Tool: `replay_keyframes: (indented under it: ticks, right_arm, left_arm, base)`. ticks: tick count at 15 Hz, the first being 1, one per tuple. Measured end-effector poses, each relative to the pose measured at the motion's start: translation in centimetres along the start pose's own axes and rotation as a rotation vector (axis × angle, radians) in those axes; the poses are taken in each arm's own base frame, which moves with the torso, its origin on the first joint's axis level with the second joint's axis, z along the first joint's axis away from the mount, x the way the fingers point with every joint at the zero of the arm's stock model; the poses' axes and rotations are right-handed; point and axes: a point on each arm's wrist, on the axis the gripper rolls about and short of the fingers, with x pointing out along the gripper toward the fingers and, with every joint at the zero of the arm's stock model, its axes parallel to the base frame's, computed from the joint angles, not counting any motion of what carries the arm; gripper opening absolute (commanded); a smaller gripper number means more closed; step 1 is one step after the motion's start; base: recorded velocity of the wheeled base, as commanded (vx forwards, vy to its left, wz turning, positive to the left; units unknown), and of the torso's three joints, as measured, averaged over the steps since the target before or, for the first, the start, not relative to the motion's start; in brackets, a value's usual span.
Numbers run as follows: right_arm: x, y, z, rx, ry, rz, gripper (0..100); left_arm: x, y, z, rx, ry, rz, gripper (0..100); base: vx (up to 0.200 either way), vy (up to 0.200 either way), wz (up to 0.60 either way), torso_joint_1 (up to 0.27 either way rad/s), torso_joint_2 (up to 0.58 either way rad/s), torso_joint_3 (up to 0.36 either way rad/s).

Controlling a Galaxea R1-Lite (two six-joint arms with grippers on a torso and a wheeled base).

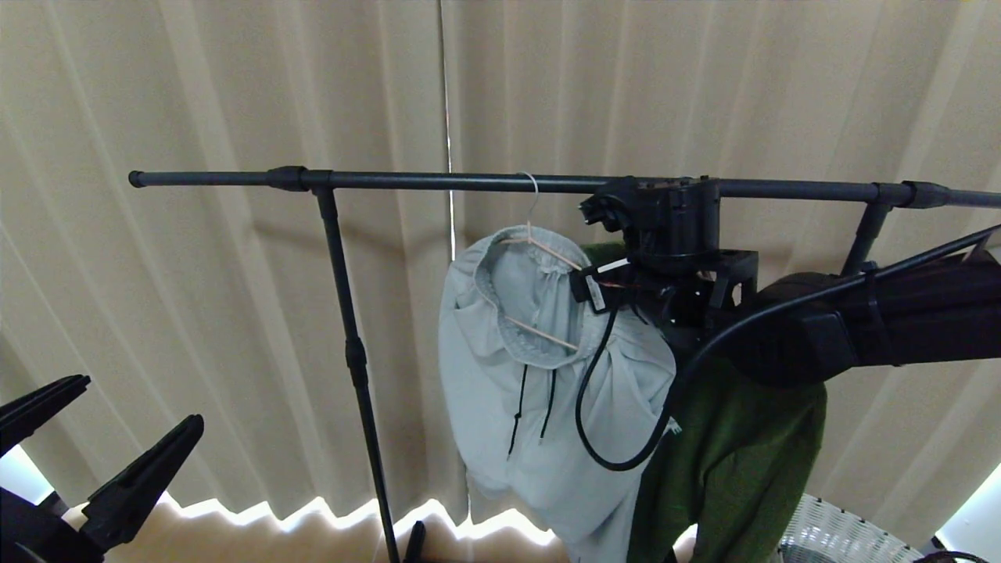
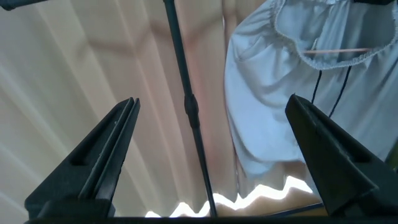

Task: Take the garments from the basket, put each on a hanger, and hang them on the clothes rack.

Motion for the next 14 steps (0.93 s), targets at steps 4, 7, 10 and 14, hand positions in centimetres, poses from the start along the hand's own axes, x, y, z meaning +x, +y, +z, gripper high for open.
replay_keyframes:
  ticks: [4, 7, 10, 14]
  right_arm:
    - [-0.7, -0.1, -0.1, 0.059, -0.119, 0.099, 100]
    - [-1.1, -0.2, 0.2, 0.085, -0.188, 0.142, 100]
    - [-1.8, -0.7, 1.0, 0.102, -0.226, 0.158, 100]
    - [-2.5, -1.2, 1.5, 0.111, -0.251, 0.197, 100]
  left_arm:
    - [0.0, 0.0, -0.1, 0.000, 0.005, -0.001, 100]
    - [0.0, 0.0, -0.1, 0.000, 0.004, 0.000, 100]
    - [0.0, 0.0, 0.0, 0.000, 0.003, 0.000, 100]
    - [0.0, 0.0, 0.0, -0.001, 0.003, 0.000, 100]
  base:
    - [0.000, 0.000, 0.00, 0.000, 0.00, 0.000]
    - [0.000, 0.000, 0.00, 0.000, 0.00, 0.000]
    - [0.000, 0.000, 0.00, 0.000, 0.00, 0.000]
    - [0.000, 0.000, 0.00, 0.000, 0.00, 0.000]
